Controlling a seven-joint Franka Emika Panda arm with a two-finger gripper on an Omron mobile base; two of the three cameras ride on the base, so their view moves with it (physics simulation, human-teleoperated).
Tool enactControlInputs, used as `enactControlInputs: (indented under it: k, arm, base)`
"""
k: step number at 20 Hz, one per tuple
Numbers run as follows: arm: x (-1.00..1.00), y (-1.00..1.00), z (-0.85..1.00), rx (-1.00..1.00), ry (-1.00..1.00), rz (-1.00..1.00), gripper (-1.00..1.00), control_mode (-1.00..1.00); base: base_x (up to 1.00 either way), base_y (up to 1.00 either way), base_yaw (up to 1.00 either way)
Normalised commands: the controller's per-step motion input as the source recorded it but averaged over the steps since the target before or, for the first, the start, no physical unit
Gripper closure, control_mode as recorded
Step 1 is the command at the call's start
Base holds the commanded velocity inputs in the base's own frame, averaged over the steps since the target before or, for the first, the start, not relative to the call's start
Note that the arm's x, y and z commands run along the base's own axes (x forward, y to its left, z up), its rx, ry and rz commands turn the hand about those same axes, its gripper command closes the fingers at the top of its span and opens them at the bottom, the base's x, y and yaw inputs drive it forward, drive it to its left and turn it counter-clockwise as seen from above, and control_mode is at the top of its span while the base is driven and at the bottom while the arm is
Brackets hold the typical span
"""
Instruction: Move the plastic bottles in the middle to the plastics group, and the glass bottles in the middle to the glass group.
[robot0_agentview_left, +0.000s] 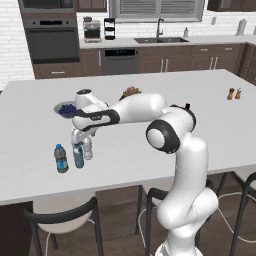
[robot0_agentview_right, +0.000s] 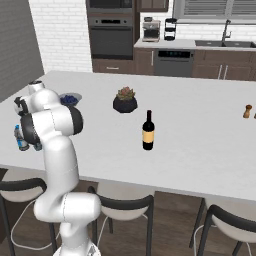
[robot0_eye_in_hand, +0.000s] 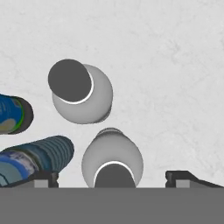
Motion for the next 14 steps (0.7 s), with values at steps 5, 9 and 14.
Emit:
enactControlInputs:
  k: [5,9,14]
  arm:
    - [-0.06,0.00,0.27,0.00,0.00,0.00,-1.00,-1.00]
    - [-0.09,-0.06,0.62,0.00,-0.01,0.00,-1.00,-1.00]
    - [-0.11,-0.07,0.64,0.00,0.00,-0.01,-1.00,-1.00]
  base:
    - [0.00,0.00,0.00]
    - [0.00,0.00,0.00]
    - [0.00,0.00,0.00]
